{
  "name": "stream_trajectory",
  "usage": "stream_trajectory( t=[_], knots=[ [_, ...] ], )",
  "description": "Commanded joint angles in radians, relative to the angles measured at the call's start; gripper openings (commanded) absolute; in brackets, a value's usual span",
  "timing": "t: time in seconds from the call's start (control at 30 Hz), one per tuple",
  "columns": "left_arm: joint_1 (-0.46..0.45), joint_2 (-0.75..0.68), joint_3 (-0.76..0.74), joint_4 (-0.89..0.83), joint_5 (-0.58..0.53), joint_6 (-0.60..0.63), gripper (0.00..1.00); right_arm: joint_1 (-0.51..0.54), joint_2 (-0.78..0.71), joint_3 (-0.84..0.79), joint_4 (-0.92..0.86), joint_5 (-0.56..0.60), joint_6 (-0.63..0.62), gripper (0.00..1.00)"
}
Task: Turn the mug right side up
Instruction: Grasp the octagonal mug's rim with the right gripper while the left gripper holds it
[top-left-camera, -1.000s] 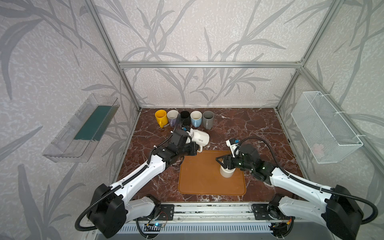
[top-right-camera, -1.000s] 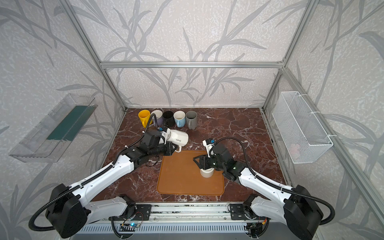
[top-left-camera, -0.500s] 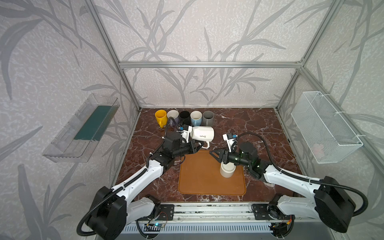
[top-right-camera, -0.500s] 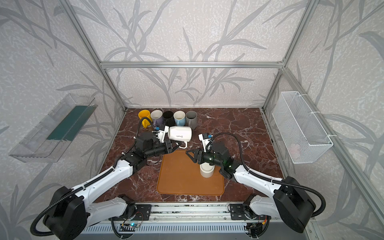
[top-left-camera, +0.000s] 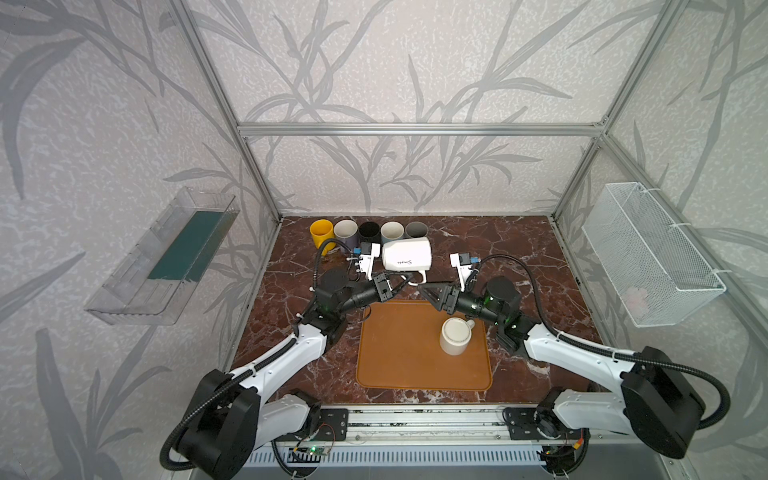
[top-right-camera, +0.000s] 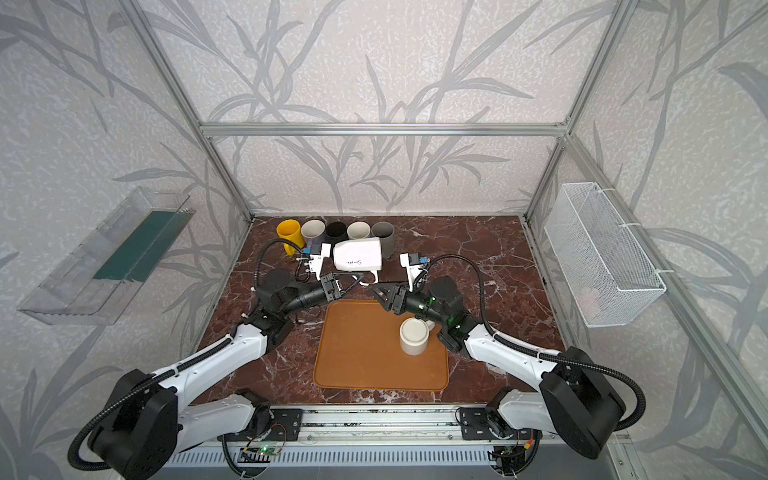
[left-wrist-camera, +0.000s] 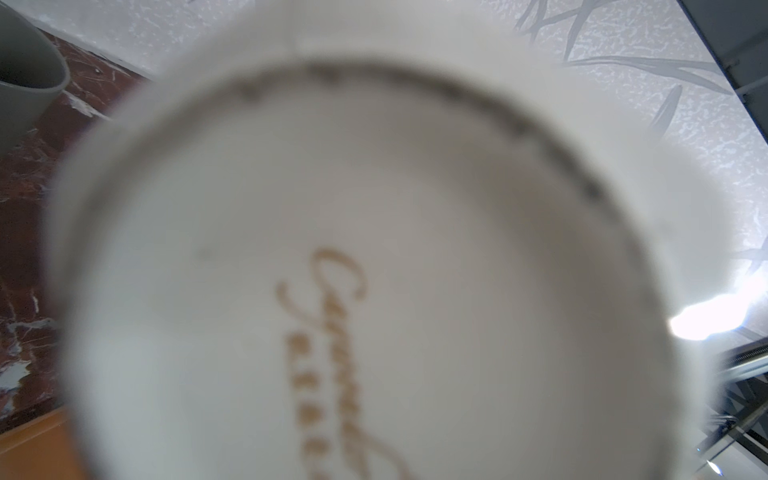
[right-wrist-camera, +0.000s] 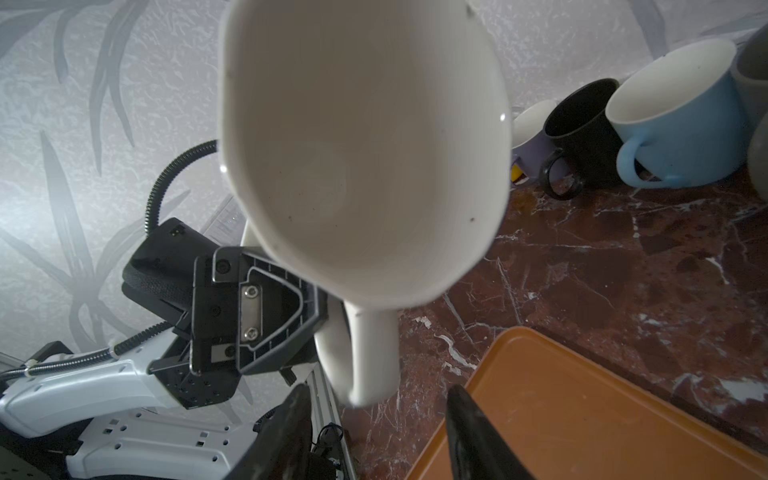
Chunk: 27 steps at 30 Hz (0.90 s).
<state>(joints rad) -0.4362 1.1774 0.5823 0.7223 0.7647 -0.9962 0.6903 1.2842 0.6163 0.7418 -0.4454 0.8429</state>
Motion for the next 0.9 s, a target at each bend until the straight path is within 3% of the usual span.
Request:
stream_trajectory(
  t=[0.0, 0.47, 0.87],
  knots=[
    [0.005, -0.007, 0.008, 0.215, 0.055, -0.041, 0.0, -0.01, 0.026, 0.044, 0.118, -0.031, 0.035, 0.51],
    [0.005, 0.006, 0.013, 0.168, 0.073, -0.018, 0.0, -0.032, 0.057, 0.097, 0.195, -0.053, 0.068, 0.42],
    [0.006, 0.035, 0.016, 0.217, 0.1, -0.045, 0.0, -0.031, 0.079, 0.121, 0.235, -0.091, 0.105, 0.28]
  ],
)
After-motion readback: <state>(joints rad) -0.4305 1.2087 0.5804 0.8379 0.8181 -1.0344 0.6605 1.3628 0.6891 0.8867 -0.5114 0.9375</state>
